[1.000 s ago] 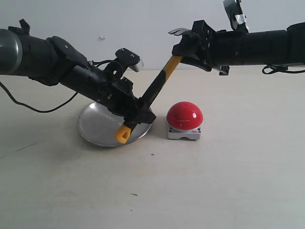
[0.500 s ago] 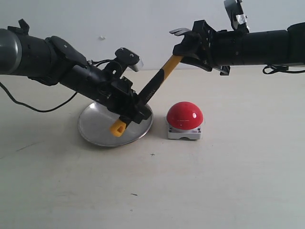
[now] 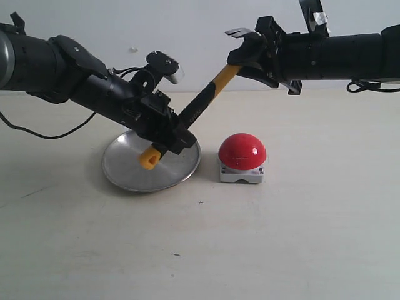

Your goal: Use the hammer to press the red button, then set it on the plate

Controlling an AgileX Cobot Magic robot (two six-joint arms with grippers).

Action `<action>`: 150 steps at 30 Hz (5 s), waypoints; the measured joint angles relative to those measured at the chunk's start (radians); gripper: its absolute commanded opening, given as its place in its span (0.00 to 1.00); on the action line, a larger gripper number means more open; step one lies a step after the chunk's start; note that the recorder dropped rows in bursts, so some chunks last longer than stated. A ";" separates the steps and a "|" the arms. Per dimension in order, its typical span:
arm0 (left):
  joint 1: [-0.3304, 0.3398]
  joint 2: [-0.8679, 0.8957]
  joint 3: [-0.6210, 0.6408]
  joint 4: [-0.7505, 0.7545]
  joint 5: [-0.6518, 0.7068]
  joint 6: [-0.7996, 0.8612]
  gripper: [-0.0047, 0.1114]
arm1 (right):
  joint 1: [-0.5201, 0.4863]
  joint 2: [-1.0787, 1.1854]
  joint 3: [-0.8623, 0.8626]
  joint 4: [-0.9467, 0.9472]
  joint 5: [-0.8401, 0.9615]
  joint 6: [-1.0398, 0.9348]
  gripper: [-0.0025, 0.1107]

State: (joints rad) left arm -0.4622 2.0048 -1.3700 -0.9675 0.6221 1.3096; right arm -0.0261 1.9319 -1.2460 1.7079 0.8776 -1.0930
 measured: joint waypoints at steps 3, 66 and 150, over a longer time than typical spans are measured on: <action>0.000 -0.008 0.000 0.002 0.003 0.011 0.04 | 0.000 0.000 0.000 -0.038 -0.005 0.018 0.40; 0.000 -0.040 0.012 -0.006 -0.022 -0.033 0.04 | -0.020 -0.355 0.288 -0.476 -0.045 0.138 0.20; -0.537 -0.268 0.268 1.603 -0.184 -2.420 0.04 | -0.029 -1.797 1.241 -0.473 -0.748 0.077 0.02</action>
State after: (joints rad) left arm -0.9997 1.7366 -1.1022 0.6360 0.4379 -1.1103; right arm -0.0549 0.1344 -0.0048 1.2352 0.1292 -1.0163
